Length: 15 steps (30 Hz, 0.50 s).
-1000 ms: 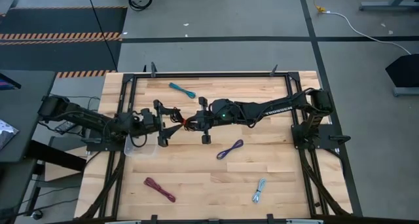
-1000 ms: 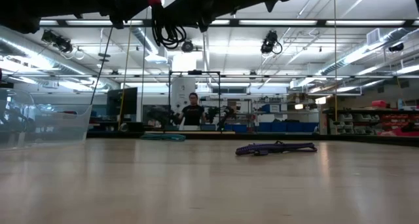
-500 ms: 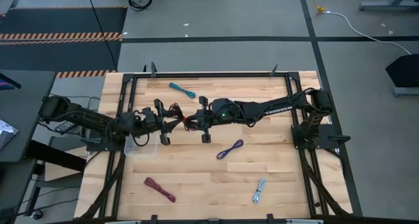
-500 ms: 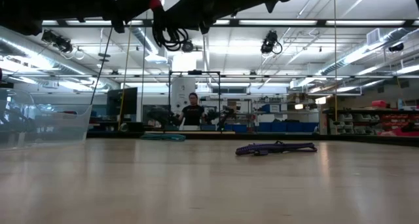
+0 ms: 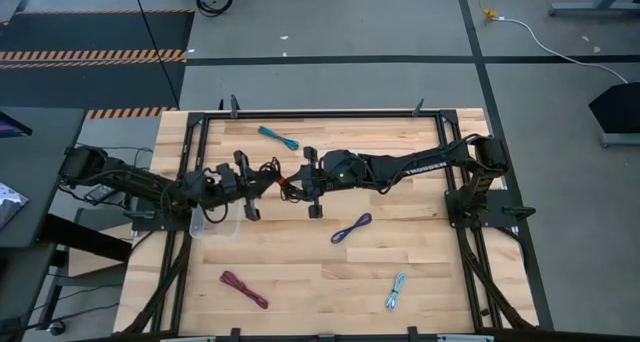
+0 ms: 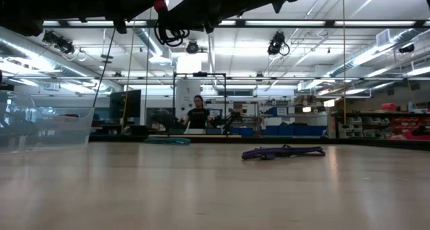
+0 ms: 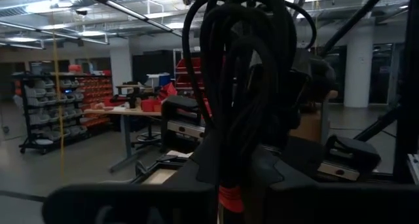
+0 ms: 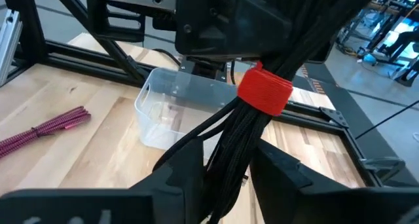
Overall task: Pick and place USB-C Cables
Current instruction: Put the black charger cable into the transparent bin
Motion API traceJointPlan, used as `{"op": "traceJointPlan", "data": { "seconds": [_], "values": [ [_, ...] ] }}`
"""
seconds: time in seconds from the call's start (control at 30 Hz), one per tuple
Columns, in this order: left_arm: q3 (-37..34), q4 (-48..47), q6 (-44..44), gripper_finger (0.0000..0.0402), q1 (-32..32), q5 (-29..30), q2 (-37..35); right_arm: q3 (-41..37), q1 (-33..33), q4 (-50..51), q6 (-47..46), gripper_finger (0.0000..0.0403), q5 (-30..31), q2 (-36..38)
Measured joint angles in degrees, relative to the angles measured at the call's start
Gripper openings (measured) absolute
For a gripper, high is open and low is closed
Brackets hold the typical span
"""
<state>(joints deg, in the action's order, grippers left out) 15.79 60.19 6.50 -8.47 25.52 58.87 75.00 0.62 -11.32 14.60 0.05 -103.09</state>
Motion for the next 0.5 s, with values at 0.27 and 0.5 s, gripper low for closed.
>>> {"op": "traceJointPlan", "data": {
  "seconds": [0.27,0.5],
  "values": [
    [0.0,-0.01,0.3,0.0032,-0.02,1.11,-0.55,0.0,0.05,-0.15,2.09,0.0182,0.66,0.0],
    [0.0,-9.63,0.98,0.0035,-0.11,11.25,-1.11,0.0,0.15,-0.65,2.29,0.0257,12.94,1.29]
  ]
}}
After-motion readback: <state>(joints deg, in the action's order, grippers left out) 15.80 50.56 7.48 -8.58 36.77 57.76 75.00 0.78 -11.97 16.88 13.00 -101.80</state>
